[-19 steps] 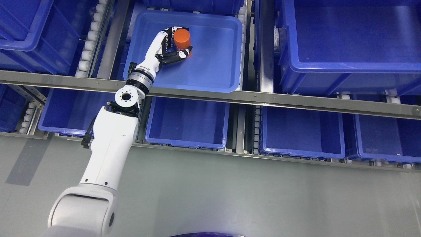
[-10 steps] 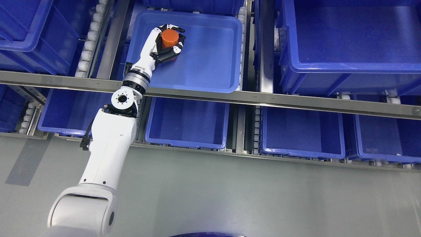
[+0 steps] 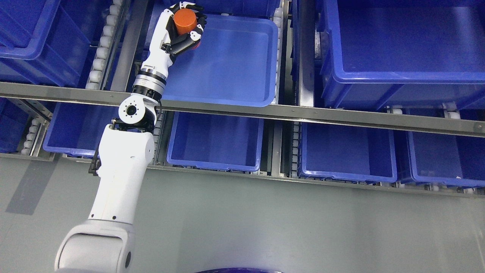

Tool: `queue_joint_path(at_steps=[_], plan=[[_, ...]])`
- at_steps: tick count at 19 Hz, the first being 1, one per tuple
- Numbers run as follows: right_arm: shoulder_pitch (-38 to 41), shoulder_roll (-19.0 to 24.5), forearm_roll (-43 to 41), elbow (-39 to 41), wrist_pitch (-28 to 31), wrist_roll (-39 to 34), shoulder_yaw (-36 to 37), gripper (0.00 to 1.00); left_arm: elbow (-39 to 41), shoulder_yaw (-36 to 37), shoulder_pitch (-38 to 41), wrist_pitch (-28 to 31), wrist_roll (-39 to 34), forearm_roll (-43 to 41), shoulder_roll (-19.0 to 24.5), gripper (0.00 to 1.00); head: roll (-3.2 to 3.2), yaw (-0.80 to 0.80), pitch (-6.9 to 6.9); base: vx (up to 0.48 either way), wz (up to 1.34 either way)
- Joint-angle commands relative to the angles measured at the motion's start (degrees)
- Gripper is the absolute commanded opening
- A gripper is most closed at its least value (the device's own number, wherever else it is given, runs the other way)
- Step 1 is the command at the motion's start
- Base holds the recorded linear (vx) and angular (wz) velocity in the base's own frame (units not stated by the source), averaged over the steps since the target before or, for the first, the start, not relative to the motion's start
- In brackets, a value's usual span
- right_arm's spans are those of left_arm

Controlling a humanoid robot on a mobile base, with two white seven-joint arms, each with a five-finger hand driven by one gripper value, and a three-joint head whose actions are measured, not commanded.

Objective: Grab orange capacitor from left shelf to right desk
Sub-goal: 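Lift the capacitor with the left hand up out of the bin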

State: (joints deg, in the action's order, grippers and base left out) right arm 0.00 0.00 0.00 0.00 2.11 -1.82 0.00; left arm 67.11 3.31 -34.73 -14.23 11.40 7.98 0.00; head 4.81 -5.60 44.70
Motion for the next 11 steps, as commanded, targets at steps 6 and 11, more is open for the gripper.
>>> queue_joint_path(at_steps=[6,11], plan=[[0.79,-1.0,0.0,1.93,0.0,-0.03,0.62,1.0,23.24,-0.06,9.51,-0.19,0.11,2.74,1.0,0.02,0.0,0.0,0.0,-0.006,-0.01],[0.79,-1.0,0.0,1.93,0.0,-0.03,0.62,1.0,23.86,0.12,9.42,-0.19,0.11,2.74,1.0,0.02,0.0,0.0,0.0,-0.078,-0.12]])
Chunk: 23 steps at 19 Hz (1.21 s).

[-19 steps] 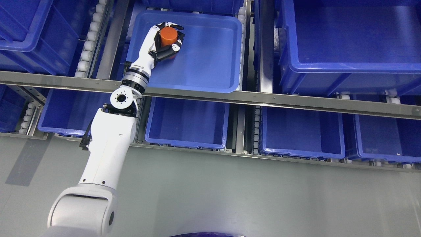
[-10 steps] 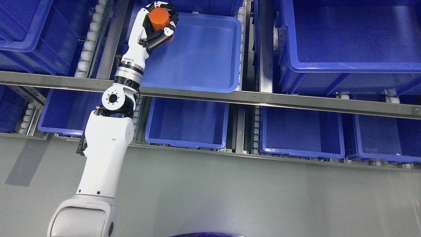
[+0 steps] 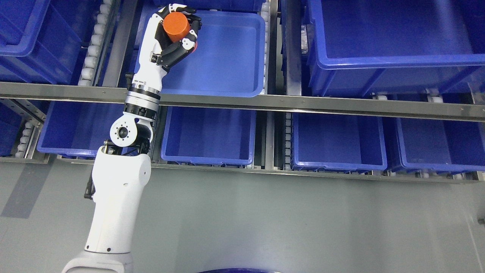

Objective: Grab orange capacitor from left shelf to right desk
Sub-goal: 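Lift the capacitor with the left hand up out of the bin, then hold the capacitor in the left hand while turning toward the steel table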

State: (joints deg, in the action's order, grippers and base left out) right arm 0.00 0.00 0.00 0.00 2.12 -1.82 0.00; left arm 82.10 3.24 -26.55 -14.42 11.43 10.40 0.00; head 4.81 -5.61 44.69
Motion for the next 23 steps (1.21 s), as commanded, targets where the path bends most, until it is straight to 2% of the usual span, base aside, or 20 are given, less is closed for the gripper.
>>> queue_joint_path(at_steps=[1,15,23], plan=[[0.79,-1.0,0.0,1.93,-0.01,-0.03,0.62,1.0,8.86,0.1,1.24,0.0,0.08,0.32,1.0,0.02,0.0,0.0,0.0,-0.12,-0.18],[0.79,-1.0,0.0,1.93,-0.01,-0.03,0.62,1.0,8.86,0.1,1.06,0.09,-0.01,0.76,1.0,0.02,0.0,0.0,0.0,-0.132,-0.33],[0.79,-1.0,0.0,1.93,-0.01,-0.03,0.62,1.0,8.86,0.1,0.71,0.09,-0.01,0.76,1.0,0.02,0.0,0.0,0.0,-0.119,-0.78]])
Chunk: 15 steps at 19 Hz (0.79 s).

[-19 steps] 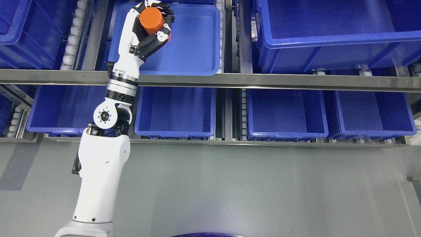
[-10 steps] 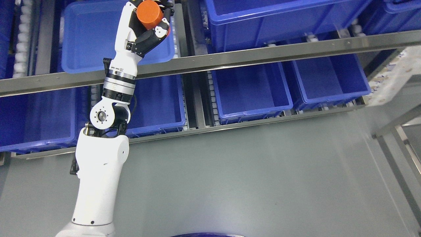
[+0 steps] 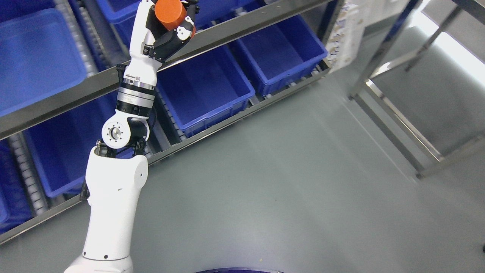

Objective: Grab orange capacitor from left shelf to right desk
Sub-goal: 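Hold the capacitor in the left hand while turning toward the steel table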

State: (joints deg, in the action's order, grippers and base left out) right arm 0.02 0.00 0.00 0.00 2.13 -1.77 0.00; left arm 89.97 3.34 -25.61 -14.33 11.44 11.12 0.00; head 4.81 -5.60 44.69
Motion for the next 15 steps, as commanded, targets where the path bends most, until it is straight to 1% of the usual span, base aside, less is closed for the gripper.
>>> queue_joint_path(at_steps=[1,6,10,15], plan=[[0.77,-1.0,0.0,1.93,-0.02,-0.08,0.62,1.0,1.0,0.0,-0.23,0.0,-0.01,0.04,1.0,0.02,0.0,0.0,0.0,-0.032,-0.91],[0.77,-1.0,0.0,1.93,-0.02,-0.08,0.62,1.0,1.0,0.0,-0.23,0.0,-0.01,0.04,1.0,0.02,0.0,0.0,0.0,0.028,-0.78],[0.77,-1.0,0.0,1.93,-0.02,-0.08,0.62,1.0,1.0,0.0,-0.23,0.0,-0.01,0.04,1.0,0.02,0.0,0.0,0.0,0.117,-0.6],[0.77,-1.0,0.0,1.93,-0.02,-0.08,0.62,1.0,1.0,0.61,-0.23,0.0,-0.01,0.13,1.0,0.02,0.0,0.0,0.0,0.188,-0.54]])
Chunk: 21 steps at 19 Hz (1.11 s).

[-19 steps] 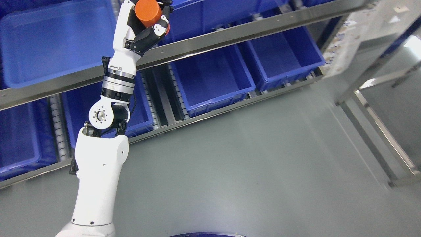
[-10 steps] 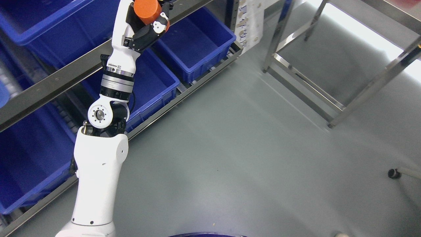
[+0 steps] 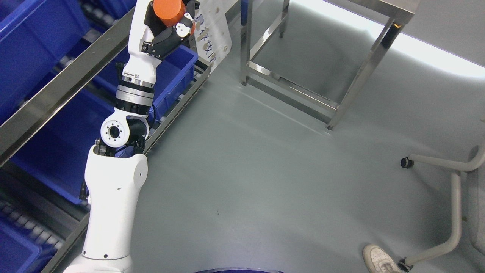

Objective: Grab orange capacitor from left shelf to right desk
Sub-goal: 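Hold the capacitor in the left hand while turning toward the steel table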

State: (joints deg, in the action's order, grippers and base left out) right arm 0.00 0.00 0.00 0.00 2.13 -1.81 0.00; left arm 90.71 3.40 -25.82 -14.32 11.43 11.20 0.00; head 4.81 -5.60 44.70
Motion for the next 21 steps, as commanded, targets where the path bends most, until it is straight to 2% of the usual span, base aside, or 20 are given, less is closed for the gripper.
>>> queue_joint_path(at_steps=[1,11,21], plan=[[0.79,-1.0,0.0,1.93,-0.02,-0.04,0.62,1.0,0.26,0.73,-0.02,-0.01,-0.01,0.05,1.0,0.02,0.0,0.0,0.0,0.241,-0.49],[0.79,-1.0,0.0,1.93,-0.02,-0.04,0.62,1.0,0.26,2.57,-0.19,-0.1,-0.01,0.05,1.0,0.03,0.0,0.0,0.01,0.322,-0.3],[0.79,-1.0,0.0,1.93,-0.02,-0.04,0.62,1.0,0.17,10.04,0.25,-0.71,-0.53,0.05,1.0,0.03,0.0,0.0,0.01,0.398,-0.14]])
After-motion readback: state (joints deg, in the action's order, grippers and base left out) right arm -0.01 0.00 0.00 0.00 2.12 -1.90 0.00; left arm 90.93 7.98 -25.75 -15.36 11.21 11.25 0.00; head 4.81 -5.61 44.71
